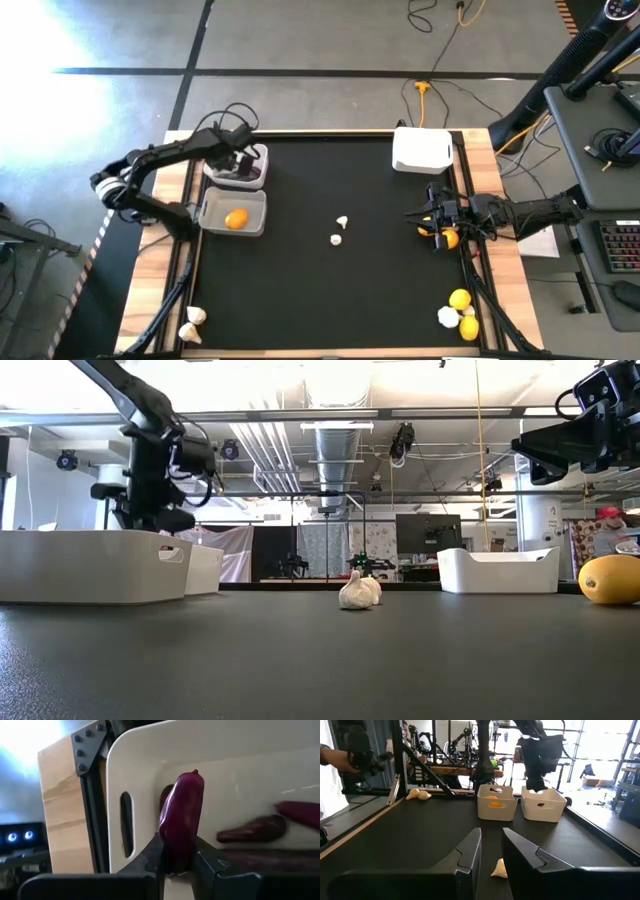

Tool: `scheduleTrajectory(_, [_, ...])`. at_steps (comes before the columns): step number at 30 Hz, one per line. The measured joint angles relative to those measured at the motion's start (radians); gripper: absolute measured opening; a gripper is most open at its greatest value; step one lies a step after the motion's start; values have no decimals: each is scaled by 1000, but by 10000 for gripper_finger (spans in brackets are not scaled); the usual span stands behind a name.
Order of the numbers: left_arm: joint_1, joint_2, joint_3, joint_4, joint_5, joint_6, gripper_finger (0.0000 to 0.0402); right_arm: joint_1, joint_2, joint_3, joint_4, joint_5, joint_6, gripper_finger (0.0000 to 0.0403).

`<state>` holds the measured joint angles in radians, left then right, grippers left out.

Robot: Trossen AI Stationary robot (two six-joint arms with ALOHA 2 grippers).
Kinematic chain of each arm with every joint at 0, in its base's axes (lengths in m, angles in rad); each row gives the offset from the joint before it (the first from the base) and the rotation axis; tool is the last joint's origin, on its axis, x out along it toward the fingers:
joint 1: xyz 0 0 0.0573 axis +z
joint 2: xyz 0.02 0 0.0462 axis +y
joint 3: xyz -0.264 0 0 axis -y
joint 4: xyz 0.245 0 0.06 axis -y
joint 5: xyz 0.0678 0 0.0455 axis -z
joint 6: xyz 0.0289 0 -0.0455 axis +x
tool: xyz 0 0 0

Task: Sort produce into baskets
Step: Put the eggplant into the left white bin, then put the garlic into the right white bin

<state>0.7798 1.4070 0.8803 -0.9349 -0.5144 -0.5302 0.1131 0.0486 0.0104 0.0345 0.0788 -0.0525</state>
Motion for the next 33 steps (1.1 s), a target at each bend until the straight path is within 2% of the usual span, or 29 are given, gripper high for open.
scheduleTrajectory(5, [20, 78, 4, 18, 14, -9, 52, 0, 0, 0, 0, 0, 0, 68])
scheduleTrajectory(12, [20, 224, 3, 67, 71, -11, 100, 0, 0, 0, 0, 0, 0, 68])
scheduleTrajectory(16, [18, 258, 12, 42, 73, -13, 134, 0, 0, 0, 0, 0, 0, 68])
scheduleTrajectory(20, [-1, 245, 43, -79, 86, -27, 171, 0, 0, 0, 0, 0, 0, 68])
scheduleTrajectory(25, [-53, 174, 141, -187, 78, -47, 209, 0, 0, 0, 0, 0, 0, 68])
scheduleTrajectory(30, [-173, 70, 229, -184, 68, -90, 230, 0, 0, 0, 0, 0, 0, 68])
scheduleTrajectory(33, [-307, 6, 237, -74, 65, -101, 235, 0, 0, 0, 0, 0, 0, 68])
